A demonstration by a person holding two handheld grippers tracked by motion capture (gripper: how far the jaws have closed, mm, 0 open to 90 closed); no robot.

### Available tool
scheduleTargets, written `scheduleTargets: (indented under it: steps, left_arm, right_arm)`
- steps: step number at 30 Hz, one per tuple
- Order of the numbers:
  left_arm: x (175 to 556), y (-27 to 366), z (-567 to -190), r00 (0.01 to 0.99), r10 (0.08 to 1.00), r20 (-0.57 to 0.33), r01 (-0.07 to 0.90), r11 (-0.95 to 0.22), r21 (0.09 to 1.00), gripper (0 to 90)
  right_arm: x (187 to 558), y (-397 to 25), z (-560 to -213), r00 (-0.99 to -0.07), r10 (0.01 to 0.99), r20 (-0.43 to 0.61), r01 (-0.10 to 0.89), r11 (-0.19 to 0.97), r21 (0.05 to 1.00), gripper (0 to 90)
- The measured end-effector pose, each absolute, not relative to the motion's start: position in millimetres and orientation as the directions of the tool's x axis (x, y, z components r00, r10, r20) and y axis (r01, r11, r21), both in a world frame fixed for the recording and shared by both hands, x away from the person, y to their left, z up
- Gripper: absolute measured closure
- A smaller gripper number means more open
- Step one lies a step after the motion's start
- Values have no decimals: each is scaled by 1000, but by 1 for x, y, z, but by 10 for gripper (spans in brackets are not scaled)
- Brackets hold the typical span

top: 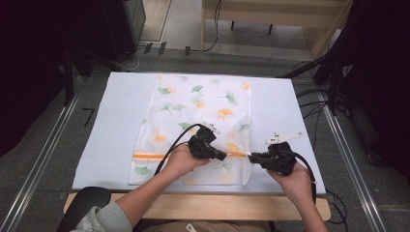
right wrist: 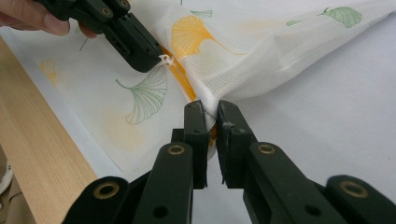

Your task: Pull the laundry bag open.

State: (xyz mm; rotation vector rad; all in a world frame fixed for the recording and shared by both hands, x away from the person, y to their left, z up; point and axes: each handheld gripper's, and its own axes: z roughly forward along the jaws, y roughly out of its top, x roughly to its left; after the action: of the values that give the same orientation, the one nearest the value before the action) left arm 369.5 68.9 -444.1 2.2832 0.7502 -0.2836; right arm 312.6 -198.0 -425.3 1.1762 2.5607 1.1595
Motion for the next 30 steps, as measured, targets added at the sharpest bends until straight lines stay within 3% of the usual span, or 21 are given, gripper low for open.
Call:
scheduleTargets:
  steps: [12,20,30]
  left_arm:
    - [370,97,-440,776,501,-383,630,-583,513,900]
    - [366,96,-440,791,527,-310,607,-614,505,900]
    - [364,121,-439,750,583,-312,654,-586,479,900]
  right_arm:
    - [315,-199,-425,-696,684,216,613,411,675,844]
    - [314,-197,-425,-699,684,206,608,419,674,844]
    - [314,-197,-426,-700,685,200,608,425,670,844]
